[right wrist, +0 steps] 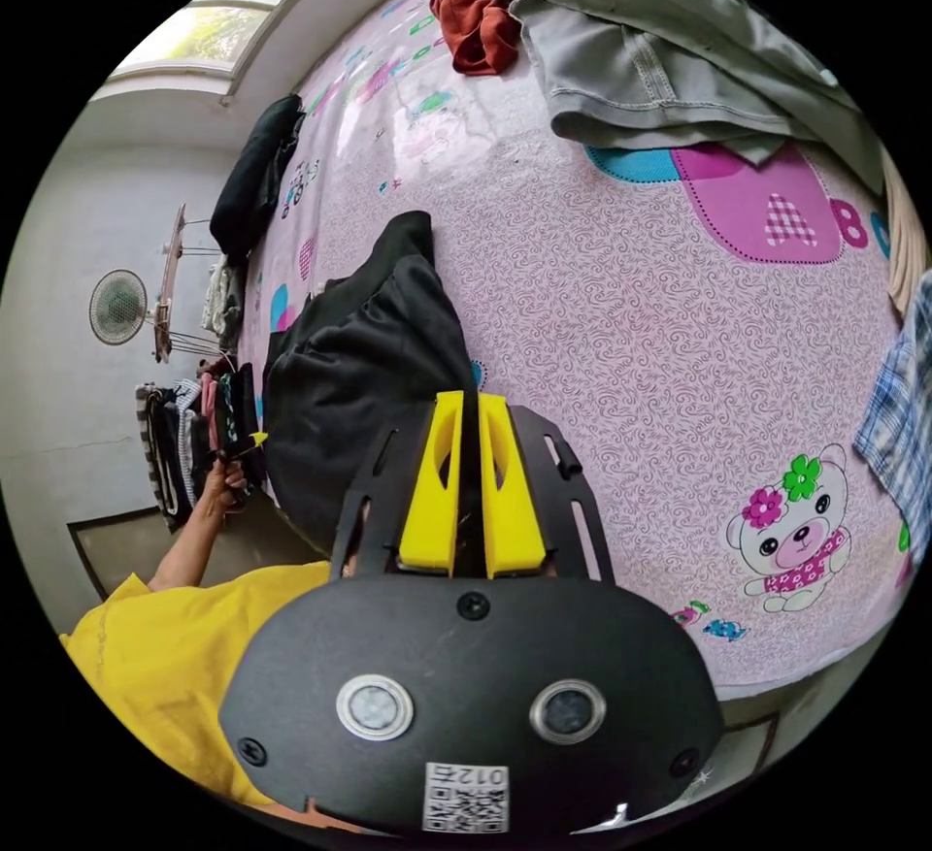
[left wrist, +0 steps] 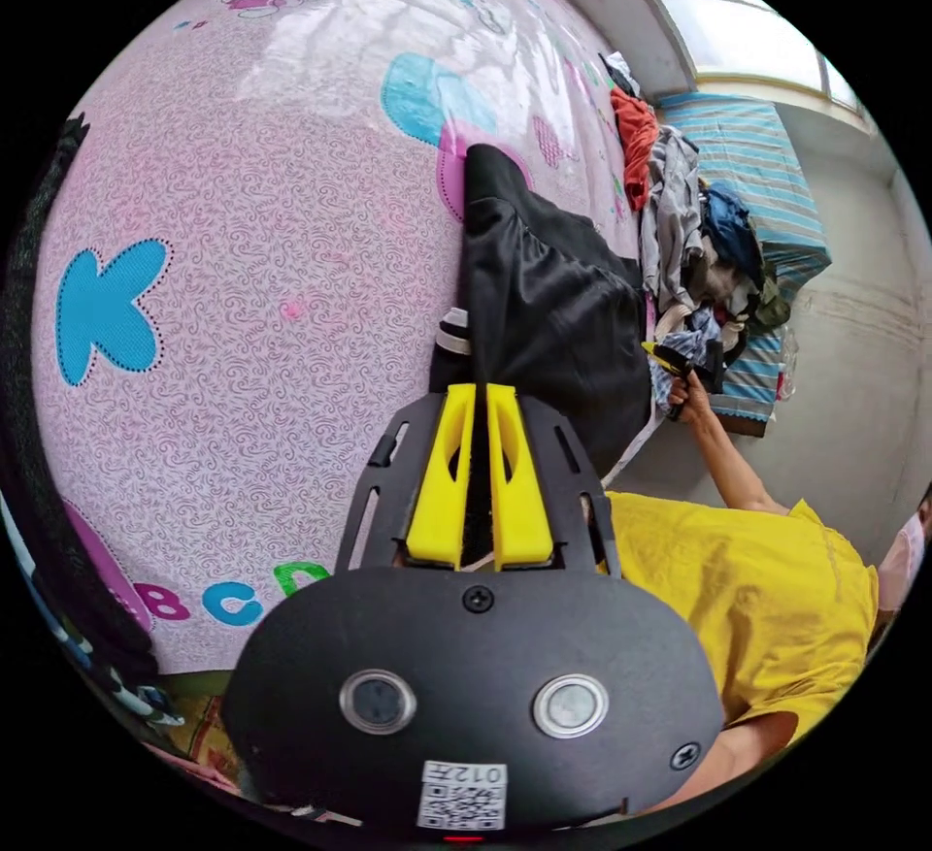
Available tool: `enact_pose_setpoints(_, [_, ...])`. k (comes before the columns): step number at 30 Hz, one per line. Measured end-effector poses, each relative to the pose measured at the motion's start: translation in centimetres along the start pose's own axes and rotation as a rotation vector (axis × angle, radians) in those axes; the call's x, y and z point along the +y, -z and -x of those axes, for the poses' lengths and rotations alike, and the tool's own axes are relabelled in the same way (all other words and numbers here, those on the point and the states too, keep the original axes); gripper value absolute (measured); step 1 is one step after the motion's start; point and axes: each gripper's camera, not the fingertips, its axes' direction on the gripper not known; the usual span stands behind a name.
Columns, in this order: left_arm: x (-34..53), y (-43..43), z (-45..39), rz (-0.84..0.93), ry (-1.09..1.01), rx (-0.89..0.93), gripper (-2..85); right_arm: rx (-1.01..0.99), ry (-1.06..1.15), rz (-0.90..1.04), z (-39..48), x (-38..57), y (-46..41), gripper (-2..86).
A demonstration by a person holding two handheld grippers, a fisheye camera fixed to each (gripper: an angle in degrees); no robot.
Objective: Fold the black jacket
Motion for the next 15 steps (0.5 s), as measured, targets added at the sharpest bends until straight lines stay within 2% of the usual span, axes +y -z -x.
enact_pose_setpoints(5, [5.0,3.1,-1.2,-0.005,-0.064,0.011,3.8,-0.062,0.071,0.038,-1.1,4.9,1.7,8.1])
enact_pose_setpoints(9, [8.9,2.2,-2.8,0.074,-0.099,-0.087,5.3,-0.067,0.083,0.062,-2.6,8.8,0.8,9.2])
enact_pose_setpoints(12, [9.5,1.4,-4.1,0.067,-0.108,-0.102,5.1,-0.116,0.074,0.061,-3.5,10.3,-1.0,9.4])
enact_pose_setpoints(15, [8.8,0.7,-5.4,0.098,-0.120,-0.175,3.7,-0.078,0.088,0.081,-3.4,10.4,-3.2,7.2])
